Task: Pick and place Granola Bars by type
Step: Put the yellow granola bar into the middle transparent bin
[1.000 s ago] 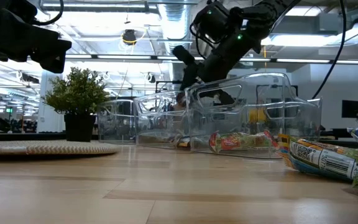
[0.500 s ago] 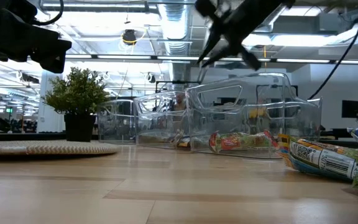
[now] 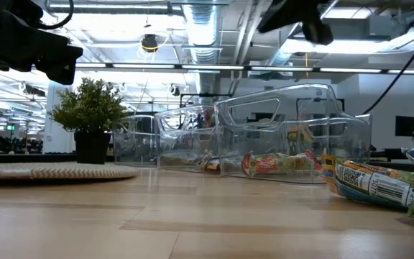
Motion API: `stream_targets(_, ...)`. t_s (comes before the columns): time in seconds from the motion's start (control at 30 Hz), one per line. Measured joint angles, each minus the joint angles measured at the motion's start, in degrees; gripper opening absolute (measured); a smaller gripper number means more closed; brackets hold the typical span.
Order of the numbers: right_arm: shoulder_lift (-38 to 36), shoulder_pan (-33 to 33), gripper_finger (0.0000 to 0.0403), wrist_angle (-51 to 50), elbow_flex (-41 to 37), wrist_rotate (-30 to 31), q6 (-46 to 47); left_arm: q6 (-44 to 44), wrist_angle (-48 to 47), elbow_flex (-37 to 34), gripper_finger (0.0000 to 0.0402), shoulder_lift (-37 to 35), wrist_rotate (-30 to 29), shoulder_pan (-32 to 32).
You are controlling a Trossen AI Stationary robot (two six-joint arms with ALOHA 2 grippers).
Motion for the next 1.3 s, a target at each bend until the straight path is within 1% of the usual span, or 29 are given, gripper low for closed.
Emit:
stream_targets(0.13, -1.6, 4.8, 0.0002, 0.0, 0.0, -0.2, -3.3, 0.0, 0.0, 0.0, 0.0138, 0.0, 0.0, 0.0)
stream_targets(0.3, -3.1, 10.8, 0.0001, -0.3, 0.0, -0.5, -4.1, 0.0, 0.0, 0.0, 0.0138, 0.0, 0.0, 0.0)
stream_targets(0.57, -5.0, 18.7, 0.0001, -5.2, 0.0, -6.3, -3.4, 0.0, 0.0, 0.0, 0.0138, 0.0, 0.0, 0.0)
stream_targets(0.8, -5.6, 24.0, 0.0001, -14.5, 0.0, -7.0, 5.7, 0.0, 0.0, 0.0, 0.0138, 0.0, 0.0, 0.0)
stream_targets(1.13, -5.4, 28.7, 0.0001, -23.8, 0.0, -7.5, 18.9, 0.0, 0.0, 0.0, 0.0138, 0.0, 0.0, 0.0)
stream_targets(1.3, -5.4, 32.2, 0.0001, -27.5, 0.0, -7.8, 25.3, 0.0, 0.0, 0.0, 0.0138, 0.0, 0.0, 0.0)
